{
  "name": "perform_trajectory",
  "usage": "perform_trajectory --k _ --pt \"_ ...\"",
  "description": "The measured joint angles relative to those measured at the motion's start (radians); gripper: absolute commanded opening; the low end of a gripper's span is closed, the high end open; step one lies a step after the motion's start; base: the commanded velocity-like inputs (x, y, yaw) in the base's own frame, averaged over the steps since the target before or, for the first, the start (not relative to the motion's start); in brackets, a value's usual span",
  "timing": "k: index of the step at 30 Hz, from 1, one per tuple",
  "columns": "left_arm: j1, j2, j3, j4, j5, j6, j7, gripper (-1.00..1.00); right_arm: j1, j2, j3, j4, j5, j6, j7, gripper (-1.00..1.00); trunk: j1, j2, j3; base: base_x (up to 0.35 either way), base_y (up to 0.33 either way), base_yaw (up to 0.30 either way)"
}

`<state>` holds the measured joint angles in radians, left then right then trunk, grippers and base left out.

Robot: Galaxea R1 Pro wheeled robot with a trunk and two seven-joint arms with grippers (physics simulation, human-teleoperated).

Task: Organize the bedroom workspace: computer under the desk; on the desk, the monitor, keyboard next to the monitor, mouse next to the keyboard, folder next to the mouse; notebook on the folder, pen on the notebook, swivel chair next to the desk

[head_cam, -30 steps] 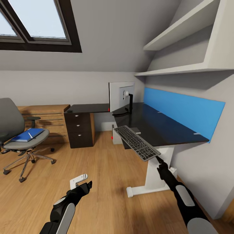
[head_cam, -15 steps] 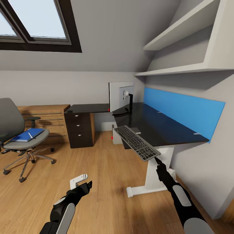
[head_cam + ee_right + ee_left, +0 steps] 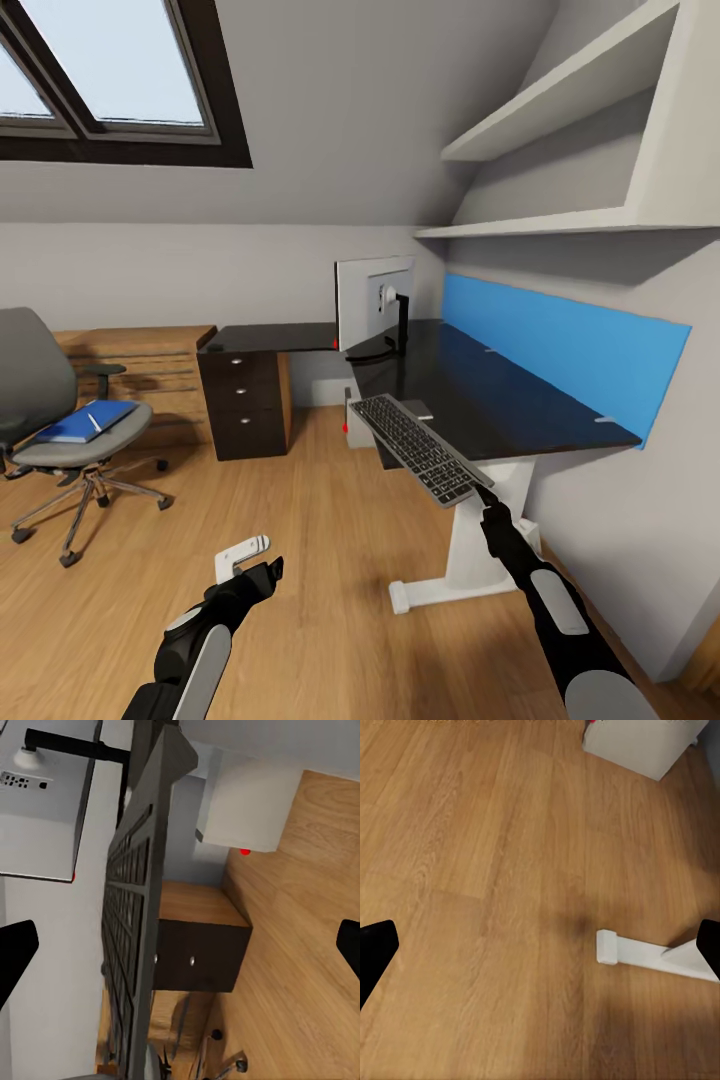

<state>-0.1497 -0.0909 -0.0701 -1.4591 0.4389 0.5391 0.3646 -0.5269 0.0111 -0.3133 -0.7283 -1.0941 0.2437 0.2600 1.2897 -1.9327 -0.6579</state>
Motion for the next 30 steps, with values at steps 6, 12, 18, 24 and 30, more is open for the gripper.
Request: perform_trajectory --k 6,12,18,24,30 --pt "0.000 0.000 0.000 0.000 0.000 0.000 0.000 1.00 0.000 0.000 0.000 0.000 0.000 0.000 0.000 1.00 -0.023 0.042 0.019 0.000 0.000 0.000" --pt "0.000 -0.001 0.000 0.000 0.000 0.000 0.000 1.00 0.000 0.000 0.001 0.000 0.000 0.000 -0.007 1.00 -0.046 0.084 0.038 0.000 0.000 0.000" --pt "0.000 -0.001 0.000 0.000 0.000 0.000 0.000 1.00 0.000 0.000 0.002 0.000 -0.002 0.001 -0.060 1.00 -0.065 0.119 0.053 0.000 0.000 0.000" --pt "0.000 0.000 0.001 0.000 0.000 0.000 0.000 1.00 0.000 0.005 0.002 0.001 -0.002 0.001 -0.070 1.00 -0.065 0.119 0.053 0.000 0.000 0.000" --pt "0.000 0.000 0.001 0.000 0.000 -0.001 -0.001 1.00 0.000 0.019 0.001 0.007 -0.002 0.001 -0.071 1.00 -0.065 0.119 0.053 0.000 0.000 0.000"
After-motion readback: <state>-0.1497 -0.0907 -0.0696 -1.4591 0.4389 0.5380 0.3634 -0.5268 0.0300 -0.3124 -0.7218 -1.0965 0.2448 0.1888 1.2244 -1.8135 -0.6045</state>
